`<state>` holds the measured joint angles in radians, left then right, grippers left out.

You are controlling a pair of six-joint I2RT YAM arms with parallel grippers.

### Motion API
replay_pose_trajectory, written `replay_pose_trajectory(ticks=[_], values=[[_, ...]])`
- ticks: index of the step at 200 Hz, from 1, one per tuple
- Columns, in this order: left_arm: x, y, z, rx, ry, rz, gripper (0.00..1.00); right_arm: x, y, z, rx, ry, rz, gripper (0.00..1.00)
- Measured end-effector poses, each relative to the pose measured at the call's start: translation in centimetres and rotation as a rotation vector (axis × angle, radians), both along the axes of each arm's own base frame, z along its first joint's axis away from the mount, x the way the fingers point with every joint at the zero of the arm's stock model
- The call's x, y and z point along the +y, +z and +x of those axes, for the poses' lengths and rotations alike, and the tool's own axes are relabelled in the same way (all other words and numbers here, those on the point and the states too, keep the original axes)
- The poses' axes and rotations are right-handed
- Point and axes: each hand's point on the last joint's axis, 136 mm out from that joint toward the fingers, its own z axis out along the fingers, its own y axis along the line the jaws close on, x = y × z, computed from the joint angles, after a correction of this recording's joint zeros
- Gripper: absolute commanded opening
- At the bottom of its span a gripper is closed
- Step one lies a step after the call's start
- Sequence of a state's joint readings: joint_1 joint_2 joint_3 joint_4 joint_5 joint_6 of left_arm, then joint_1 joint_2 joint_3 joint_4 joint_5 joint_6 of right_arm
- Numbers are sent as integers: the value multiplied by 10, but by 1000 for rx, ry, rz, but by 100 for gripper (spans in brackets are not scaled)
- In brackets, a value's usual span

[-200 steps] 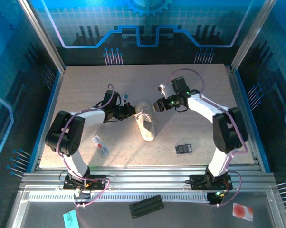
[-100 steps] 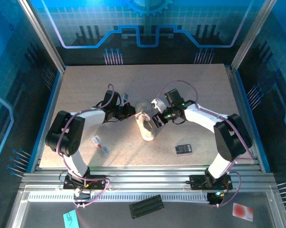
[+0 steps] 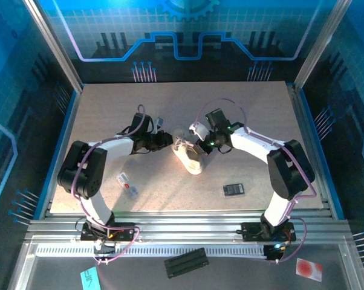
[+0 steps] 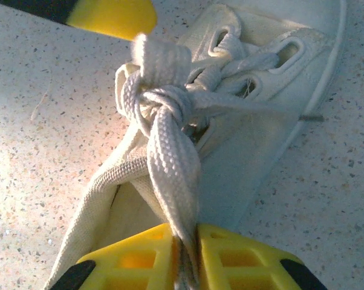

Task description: Tie the shoes

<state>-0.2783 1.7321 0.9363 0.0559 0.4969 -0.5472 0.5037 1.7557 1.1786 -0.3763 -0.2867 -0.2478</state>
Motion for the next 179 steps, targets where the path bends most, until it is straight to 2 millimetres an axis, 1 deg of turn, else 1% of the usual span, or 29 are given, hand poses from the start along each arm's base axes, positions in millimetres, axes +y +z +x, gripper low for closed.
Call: replay_pose_trajectory(ticks=[13,17,23,28,39,51,70,83,96,104,134,145,160,179], values=[[4,5,1,-29,-15,19,37,0,0,2,-9,9,-11,20],[5,7,2,-37,-19,23,39,-1,0,2,-11,10,-15,23],[7,10,2,-47,-22,29,40,-1,0,2,-15,14,-19,33],[9,13,2,-60,-28,36,41,-1,0,2,-18,18,-22,38],[14,20,4,-102,-44,56,43,-2,-1,2,-16,17,-28,43],[20,26,4,-143,-62,80,43,-3,-2,0,-15,23,-36,47],[24,41,4,-255,-115,126,42,-5,-3,-1,-13,24,-49,47],[25,48,-1,-342,-169,173,44,-7,-4,-1,-14,22,-59,48],[20,49,-8,-415,-243,229,45,-8,-4,0,-15,19,-63,48],[13,50,-13,-468,-304,269,46,-8,-4,0,-15,21,-65,48],[-21,40,-37,-601,-535,392,46,-10,-5,0,-20,29,-71,47],[-29,37,-43,-645,-596,430,46,-10,-3,1,-23,31,-70,47],[-33,31,-44,-686,-650,487,46,-10,1,3,-30,35,-62,48],[-30,20,-42,-713,-690,556,46,-8,8,6,-39,50,-38,50]])
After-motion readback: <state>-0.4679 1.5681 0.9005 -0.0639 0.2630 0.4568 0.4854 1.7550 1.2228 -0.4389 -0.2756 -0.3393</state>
